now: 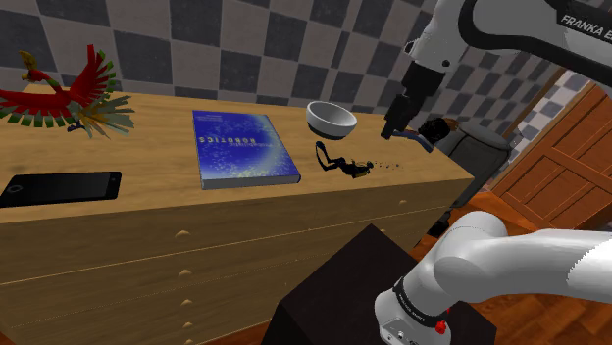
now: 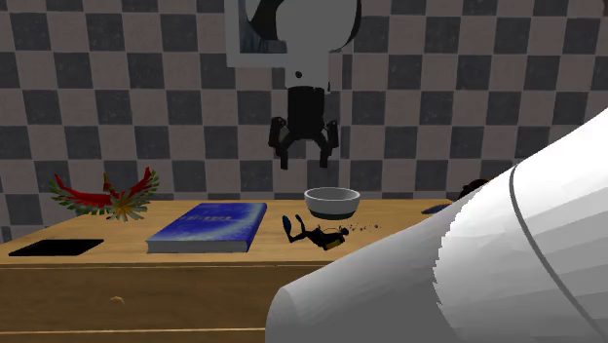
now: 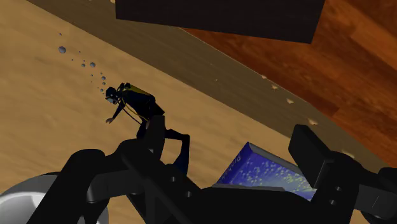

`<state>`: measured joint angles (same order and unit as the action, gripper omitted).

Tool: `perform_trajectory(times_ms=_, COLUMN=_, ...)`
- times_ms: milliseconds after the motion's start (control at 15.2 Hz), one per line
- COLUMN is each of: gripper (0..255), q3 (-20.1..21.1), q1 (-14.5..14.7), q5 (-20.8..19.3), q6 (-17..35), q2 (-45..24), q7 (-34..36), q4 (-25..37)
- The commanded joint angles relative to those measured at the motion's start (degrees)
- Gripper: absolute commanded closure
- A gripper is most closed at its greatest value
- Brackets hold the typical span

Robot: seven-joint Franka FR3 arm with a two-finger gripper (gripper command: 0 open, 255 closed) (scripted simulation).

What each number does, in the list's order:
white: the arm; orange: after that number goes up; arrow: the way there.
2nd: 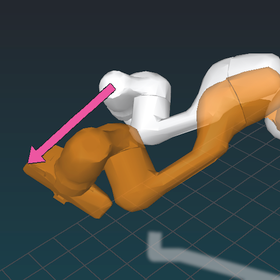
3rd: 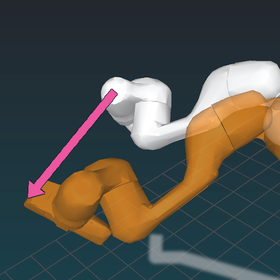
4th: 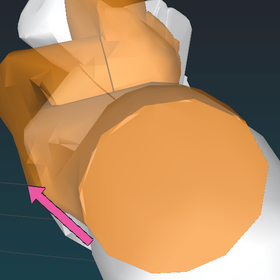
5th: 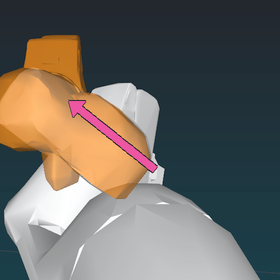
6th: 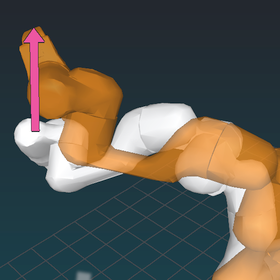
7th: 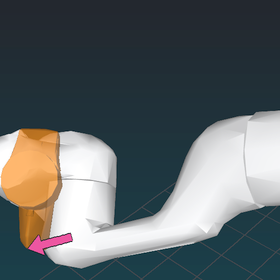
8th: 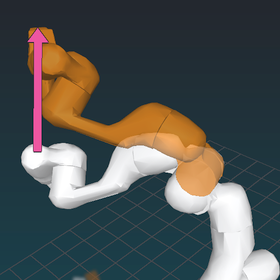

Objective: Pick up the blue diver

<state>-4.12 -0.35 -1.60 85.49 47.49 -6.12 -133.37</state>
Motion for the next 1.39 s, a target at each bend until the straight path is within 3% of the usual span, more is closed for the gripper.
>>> perform_trajectory(times_ms=0, gripper=0, q3=0.0, q1=0.0, q5=0.0, q6=0.0, q2=0.0, q7=0.0, q4=0.0)
perform_trajectory(times_ms=1056, gripper=0, q3=-9.6, q1=-0.6, q5=-11.3, q6=15.7, q2=-28.7, q7=-17.2, q4=-1.1)
perform_trajectory(times_ms=1320, gripper=0, q3=-9.9, q1=-0.6, q5=-11.5, q6=18.3, q2=-29.7, q7=-17.0, q4=-2.7)
